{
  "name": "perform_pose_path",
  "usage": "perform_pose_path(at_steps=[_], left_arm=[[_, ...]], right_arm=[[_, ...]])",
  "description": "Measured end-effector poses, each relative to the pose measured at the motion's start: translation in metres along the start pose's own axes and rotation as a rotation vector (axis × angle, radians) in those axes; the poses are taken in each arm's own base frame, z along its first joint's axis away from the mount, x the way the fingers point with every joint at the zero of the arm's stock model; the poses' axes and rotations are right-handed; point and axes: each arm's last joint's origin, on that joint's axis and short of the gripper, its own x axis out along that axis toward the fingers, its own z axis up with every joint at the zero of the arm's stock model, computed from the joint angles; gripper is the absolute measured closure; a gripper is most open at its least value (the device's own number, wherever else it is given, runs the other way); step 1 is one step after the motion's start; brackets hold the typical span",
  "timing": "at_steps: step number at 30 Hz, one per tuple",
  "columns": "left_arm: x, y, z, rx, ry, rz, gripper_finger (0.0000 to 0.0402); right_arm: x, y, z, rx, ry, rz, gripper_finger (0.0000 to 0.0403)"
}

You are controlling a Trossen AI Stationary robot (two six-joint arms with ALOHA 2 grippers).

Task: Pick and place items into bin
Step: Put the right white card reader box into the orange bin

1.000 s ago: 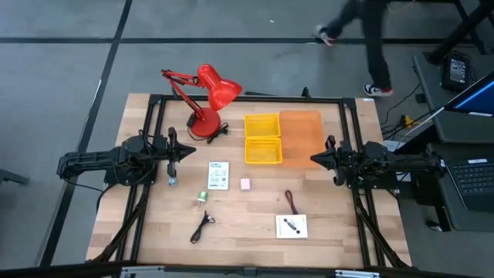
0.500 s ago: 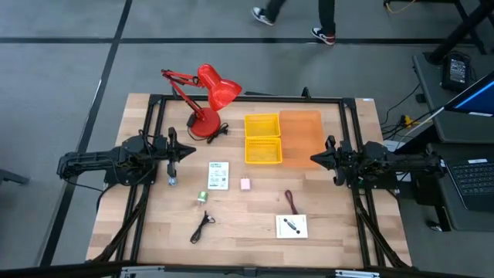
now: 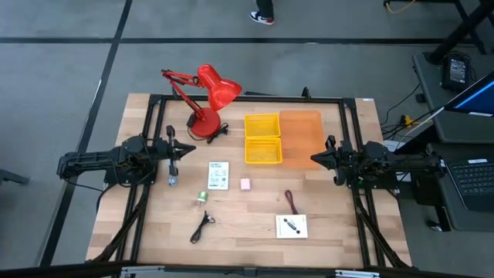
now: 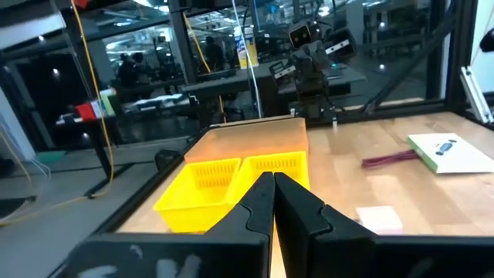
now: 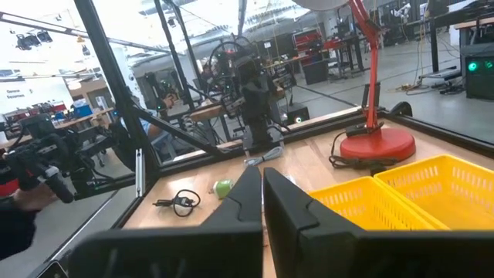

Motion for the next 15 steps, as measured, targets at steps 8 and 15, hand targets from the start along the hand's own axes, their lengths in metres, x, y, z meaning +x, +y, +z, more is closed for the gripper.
perform_pose_path(at_steps=[8, 15], left_arm=[[0.0, 0.0, 0.0, -0.018, -0.001, 0.0, 0.0395], [0.0, 0.0001, 0.0002, -0.156, -0.002, 0.003, 0.0395]], right_arm=[[0.0, 0.0, 0.0, -0.023, 0.0, 0.0, 0.0402], [0.0, -0.0004, -0.0014, -0.175, 0.015, -0.003, 0.0402]])
